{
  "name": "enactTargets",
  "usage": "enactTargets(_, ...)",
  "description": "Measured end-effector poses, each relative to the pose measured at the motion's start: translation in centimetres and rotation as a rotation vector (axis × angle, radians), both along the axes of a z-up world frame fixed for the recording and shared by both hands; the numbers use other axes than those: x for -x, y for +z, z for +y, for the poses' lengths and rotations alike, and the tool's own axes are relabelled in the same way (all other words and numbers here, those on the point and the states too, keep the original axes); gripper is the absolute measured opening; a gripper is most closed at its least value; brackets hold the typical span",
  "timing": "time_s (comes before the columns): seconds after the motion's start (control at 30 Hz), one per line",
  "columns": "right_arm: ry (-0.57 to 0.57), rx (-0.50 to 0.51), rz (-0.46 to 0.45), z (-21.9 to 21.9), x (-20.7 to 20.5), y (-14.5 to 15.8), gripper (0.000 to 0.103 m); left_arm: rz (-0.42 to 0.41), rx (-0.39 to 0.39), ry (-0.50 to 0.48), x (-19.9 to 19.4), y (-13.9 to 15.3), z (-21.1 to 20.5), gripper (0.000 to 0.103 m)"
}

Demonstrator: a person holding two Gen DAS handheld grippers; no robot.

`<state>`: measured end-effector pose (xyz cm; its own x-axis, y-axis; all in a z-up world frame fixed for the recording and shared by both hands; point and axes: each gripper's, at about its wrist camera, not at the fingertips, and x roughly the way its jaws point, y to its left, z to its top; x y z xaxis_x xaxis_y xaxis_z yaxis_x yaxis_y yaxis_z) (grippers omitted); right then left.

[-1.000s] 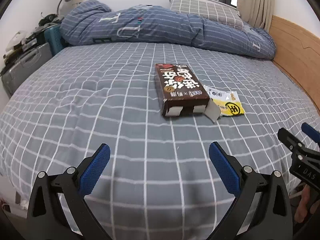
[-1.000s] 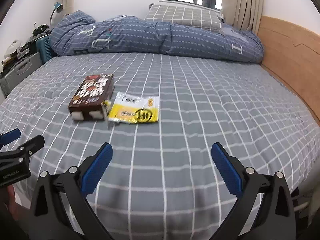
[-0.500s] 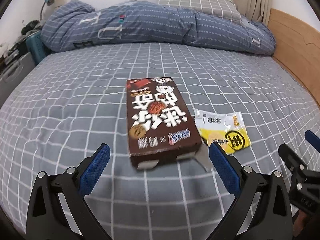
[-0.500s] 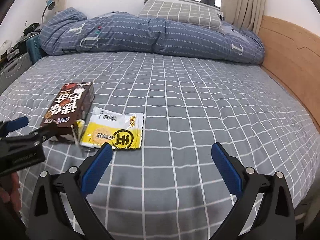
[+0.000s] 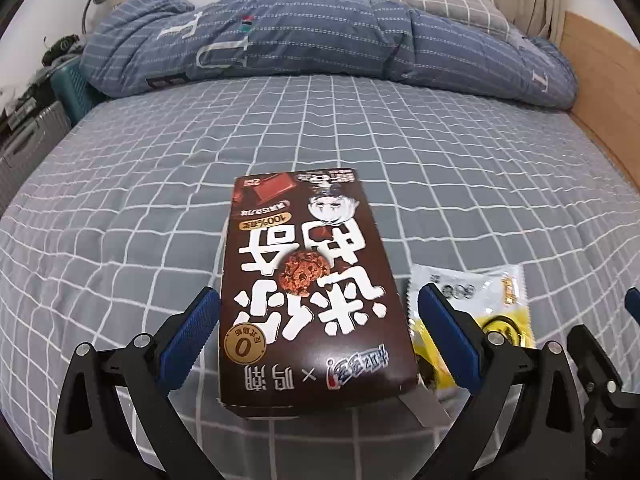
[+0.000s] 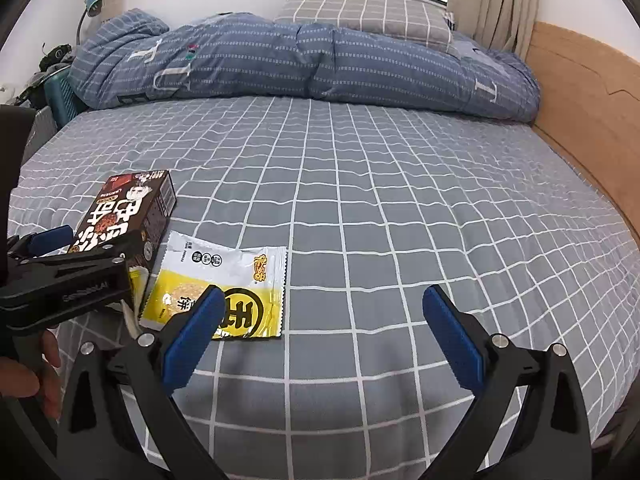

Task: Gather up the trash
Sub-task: 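Grasp the brown snack box with the left gripper while the right grasps the yellow packet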

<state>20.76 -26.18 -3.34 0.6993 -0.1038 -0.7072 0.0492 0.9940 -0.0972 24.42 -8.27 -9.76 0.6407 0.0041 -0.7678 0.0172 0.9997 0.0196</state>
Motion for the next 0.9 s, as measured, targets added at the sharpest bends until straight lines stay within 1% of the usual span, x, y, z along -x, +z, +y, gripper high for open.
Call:
enactTargets(0.07,0.003,0.003,0.007,0.2,-0.4,-0.2,0.095,-0.002,-0.012,0.013,-0.4,-0.4,0.1,0.097)
enactTargets(0.2,0.010,0.013,0.017,0.8,-1.0,-0.6,0.095,0.000,-0.061,0.043,-1.0,-1.3,0.4,0.097)
enactTargets(0.3,0.018,0.019,0.022,1.2,-1.2,-0.7,0.095,0.003,-0.010,0.056,-1.1,-1.3,1.5,0.098)
enactTargets(0.33,0.020,0.023,0.025,1.5,-1.3,-0.8,0.095,0.020,0.010,0.061,-1.2,-1.4,1.8,0.098)
enactTargets(0.4,0.025,0.024,0.027,1.9,-1.4,-0.9,0.095,0.036,0.015,0.063,-1.2,-1.7,2.0,0.097)
enactTargets(0.5,0.034,0.020,0.032,2.3,-1.5,-1.0,0.095,0.034,-0.008,0.058,-1.2,-1.9,1.9,0.097)
enactTargets(0.57,0.043,0.014,0.037,2.7,-1.6,-1.1,0.095,0.042,0.026,0.046,-1.3,-2.1,2.3,0.097)
enactTargets(0.6,0.045,0.013,0.039,2.9,-1.6,-1.2,0.095,0.049,0.057,0.032,-1.3,-2.3,2.6,0.089)
enactTargets(0.7,0.049,0.003,0.049,3.2,-1.8,-1.4,0.095,0.036,0.074,0.038,-1.2,-2.1,3.1,0.089)
enactTargets(0.9,0.054,-0.079,0.098,3.8,-3.0,-2.0,0.095,0.001,0.086,0.052,-0.5,-0.7,4.9,0.089)
